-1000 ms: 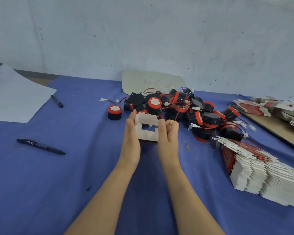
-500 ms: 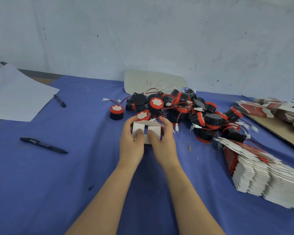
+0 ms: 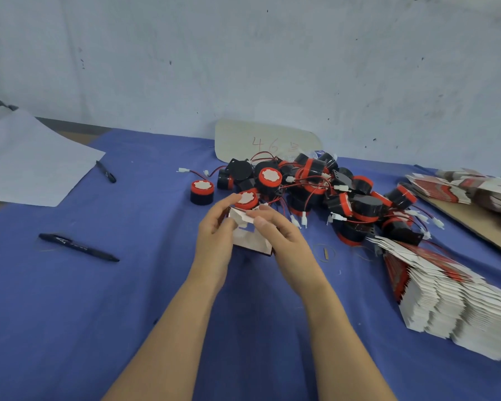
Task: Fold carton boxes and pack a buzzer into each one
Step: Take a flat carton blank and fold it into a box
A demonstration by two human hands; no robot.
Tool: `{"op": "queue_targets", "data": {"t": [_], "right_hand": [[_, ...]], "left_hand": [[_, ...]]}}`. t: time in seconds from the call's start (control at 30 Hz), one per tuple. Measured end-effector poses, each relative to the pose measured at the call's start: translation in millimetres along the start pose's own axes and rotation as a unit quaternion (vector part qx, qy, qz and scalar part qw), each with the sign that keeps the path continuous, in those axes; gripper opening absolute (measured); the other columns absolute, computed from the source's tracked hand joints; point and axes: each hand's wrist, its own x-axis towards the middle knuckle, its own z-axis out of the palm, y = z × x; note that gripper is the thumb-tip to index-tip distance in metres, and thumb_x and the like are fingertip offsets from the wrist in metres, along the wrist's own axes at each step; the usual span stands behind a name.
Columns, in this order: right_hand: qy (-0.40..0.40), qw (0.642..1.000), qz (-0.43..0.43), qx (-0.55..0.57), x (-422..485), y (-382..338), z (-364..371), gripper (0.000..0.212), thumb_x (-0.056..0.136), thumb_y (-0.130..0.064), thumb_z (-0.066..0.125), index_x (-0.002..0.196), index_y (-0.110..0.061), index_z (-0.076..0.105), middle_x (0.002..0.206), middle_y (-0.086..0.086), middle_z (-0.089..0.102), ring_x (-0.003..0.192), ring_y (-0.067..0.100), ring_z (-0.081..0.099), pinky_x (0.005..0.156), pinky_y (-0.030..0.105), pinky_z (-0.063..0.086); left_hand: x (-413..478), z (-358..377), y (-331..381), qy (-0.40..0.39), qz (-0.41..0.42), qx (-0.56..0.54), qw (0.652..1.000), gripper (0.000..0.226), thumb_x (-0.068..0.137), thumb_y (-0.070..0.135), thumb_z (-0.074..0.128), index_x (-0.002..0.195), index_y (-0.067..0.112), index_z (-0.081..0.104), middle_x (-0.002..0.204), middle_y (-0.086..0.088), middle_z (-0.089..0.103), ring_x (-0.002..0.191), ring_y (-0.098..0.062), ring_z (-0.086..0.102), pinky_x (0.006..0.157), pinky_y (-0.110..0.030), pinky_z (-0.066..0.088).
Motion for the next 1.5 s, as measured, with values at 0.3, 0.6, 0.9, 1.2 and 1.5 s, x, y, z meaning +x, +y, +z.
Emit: {"op": "queue_targets", "data": {"t": [0.3,0.6,0.9,1.2,1.5], "right_hand": [[0.081,0.986,-0.035,-0.144,2.3,5.8,6.4,0.042,0.088,-0.013,0.065,0.113,-0.044,0.053,0.116,-0.018,0.057,0.108,-0.010,0.049,0.084,0.005,0.040],[0.138,0.970,-0.062,-0.188,4.3,17.2,8.6,0.037,0.088,-0.012,0.063,0.104,-0.044,0.055,0.108,-0.020,0.052,0.099,-0.018,0.045,0.079,-0.002,0.033],[0.128,0.965,-0.083,-0.212,3.8,18.8,4.1,0.032,0.088,-0.009,0.064,0.109,-0.031,0.058,0.111,-0.008,0.056,0.097,-0.019,0.045,0.079,-0.002,0.033],[0.087,0.985,-0.054,-0.137,0.9,12.2,2.6,0.018,0.092,-0.019,0.061,0.103,-0.033,0.059,0.105,-0.019,0.062,0.097,-0.010,0.054,0.078,0.006,0.041],[0.185,0.959,-0.123,-0.178,5.0,14.0,11.8,0.047,0.085,0.006,0.051,0.118,-0.027,0.048,0.130,-0.009,0.045,0.120,0.000,0.043,0.094,0.015,0.039]], "left_hand": [[-2.4,5.2,9.3,-0.007,-0.009,-0.057,0.998,0.042,0.093,0.016,0.042,0.083,0.038,0.077,0.097,0.015,0.073,0.089,0.002,0.067,0.066,-0.009,0.049],[-3.4,10.7,3.7,-0.015,-0.019,-0.086,0.996,0.043,0.092,0.012,0.040,0.078,0.031,0.077,0.103,0.015,0.072,0.099,-0.001,0.066,0.074,-0.013,0.050],[-1.5,9.4,-2.4,-0.008,-0.023,-0.075,0.997,0.038,0.091,0.012,0.042,0.077,0.026,0.074,0.111,0.011,0.071,0.108,-0.008,0.063,0.096,-0.032,0.047],[-1.5,9.4,6.8,-0.007,0.005,-0.043,0.999,0.033,0.093,0.013,0.040,0.091,0.020,0.072,0.115,0.013,0.067,0.105,0.004,0.061,0.080,-0.012,0.048],[4.1,-4.2,-14.4,-0.068,-0.075,0.156,0.983,0.036,0.090,0.044,0.058,0.123,0.032,0.051,0.116,0.013,0.064,0.102,0.001,0.061,0.087,-0.018,0.051]]}}
